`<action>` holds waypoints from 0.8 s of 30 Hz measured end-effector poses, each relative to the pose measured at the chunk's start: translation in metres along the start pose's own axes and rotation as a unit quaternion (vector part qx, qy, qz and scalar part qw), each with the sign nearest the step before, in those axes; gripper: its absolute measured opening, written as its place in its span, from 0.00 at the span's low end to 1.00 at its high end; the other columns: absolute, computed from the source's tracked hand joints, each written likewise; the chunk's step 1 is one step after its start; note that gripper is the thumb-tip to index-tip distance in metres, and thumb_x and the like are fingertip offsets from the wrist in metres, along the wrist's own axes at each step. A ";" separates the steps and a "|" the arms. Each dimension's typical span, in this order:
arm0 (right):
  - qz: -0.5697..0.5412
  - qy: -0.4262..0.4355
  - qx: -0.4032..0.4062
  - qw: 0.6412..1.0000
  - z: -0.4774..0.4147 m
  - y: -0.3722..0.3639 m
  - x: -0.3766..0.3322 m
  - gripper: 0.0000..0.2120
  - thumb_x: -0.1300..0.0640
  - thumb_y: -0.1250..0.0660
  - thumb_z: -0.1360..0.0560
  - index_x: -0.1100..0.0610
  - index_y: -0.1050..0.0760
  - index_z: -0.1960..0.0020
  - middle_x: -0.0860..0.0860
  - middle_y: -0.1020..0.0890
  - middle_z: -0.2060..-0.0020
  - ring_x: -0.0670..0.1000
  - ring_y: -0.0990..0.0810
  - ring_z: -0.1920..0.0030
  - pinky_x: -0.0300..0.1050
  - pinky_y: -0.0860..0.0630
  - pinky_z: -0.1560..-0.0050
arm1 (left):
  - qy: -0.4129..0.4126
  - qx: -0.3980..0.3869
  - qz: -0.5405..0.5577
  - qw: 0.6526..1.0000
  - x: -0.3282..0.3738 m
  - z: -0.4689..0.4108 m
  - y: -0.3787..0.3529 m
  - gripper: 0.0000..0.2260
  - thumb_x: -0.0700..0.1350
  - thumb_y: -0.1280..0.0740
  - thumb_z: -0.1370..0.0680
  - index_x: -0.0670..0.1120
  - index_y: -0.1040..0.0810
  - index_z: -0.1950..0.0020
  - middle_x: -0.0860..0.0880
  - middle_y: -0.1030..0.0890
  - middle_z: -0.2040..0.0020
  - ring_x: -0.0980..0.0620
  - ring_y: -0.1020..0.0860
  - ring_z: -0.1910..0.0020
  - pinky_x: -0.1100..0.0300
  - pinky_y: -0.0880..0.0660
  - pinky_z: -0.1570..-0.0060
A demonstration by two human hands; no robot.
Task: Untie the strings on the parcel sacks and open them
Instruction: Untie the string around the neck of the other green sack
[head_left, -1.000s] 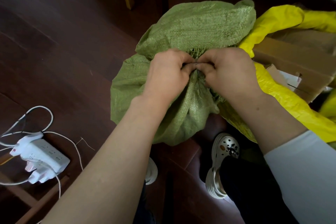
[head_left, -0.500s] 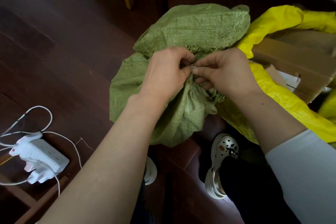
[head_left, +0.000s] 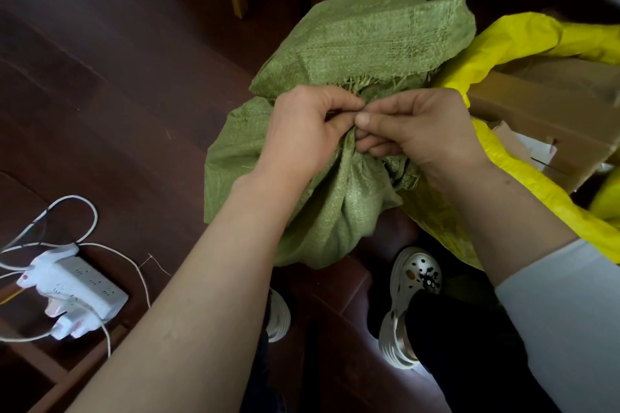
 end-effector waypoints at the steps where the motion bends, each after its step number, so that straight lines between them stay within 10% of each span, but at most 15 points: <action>1: 0.026 0.007 -0.003 1.000 -0.001 0.000 -0.001 0.03 0.65 0.30 0.29 0.60 0.21 0.61 0.49 0.19 0.76 0.43 0.20 0.76 0.33 0.24 0.74 | -0.003 -0.004 -0.012 1.000 0.001 0.000 0.000 0.07 0.43 0.28 0.28 0.48 0.16 0.50 0.53 0.17 0.55 0.56 0.19 0.53 0.56 0.22 0.48; 6: 0.227 0.104 0.042 0.967 -0.001 0.000 -0.005 0.09 0.61 0.31 0.27 0.50 0.24 0.64 0.46 0.21 0.73 0.43 0.25 0.80 0.37 0.29 0.76 | 0.009 -0.002 -0.011 1.000 0.000 0.000 -0.003 0.07 0.41 0.28 0.28 0.47 0.17 0.50 0.56 0.20 0.60 0.56 0.20 0.58 0.55 0.21 0.50; 12: -0.076 -0.013 0.054 0.996 -0.001 -0.005 -0.001 0.07 0.64 0.33 0.27 0.59 0.25 0.63 0.47 0.23 0.78 0.43 0.27 0.81 0.34 0.36 0.81 | 0.067 0.023 0.107 0.992 0.001 -0.003 -0.003 0.05 0.39 0.27 0.29 0.49 0.18 0.57 0.56 0.19 0.63 0.57 0.20 0.61 0.61 0.22 0.53; 24: 0.208 0.089 0.097 0.969 -0.005 0.016 -0.007 0.04 0.61 0.38 0.23 0.56 0.26 0.55 0.46 0.22 0.69 0.43 0.27 0.83 0.35 0.31 0.78 | 0.066 0.104 0.051 0.991 0.000 -0.004 0.008 0.04 0.41 0.30 0.27 0.46 0.17 0.54 0.57 0.20 0.60 0.57 0.20 0.57 0.58 0.23 0.47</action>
Point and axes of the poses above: each hand's wrist, its own z-axis away from the middle knuckle, its own y-axis out of the back of the hand, x = y × z, the point moved 3 cm from there along -z, towards the middle knuckle
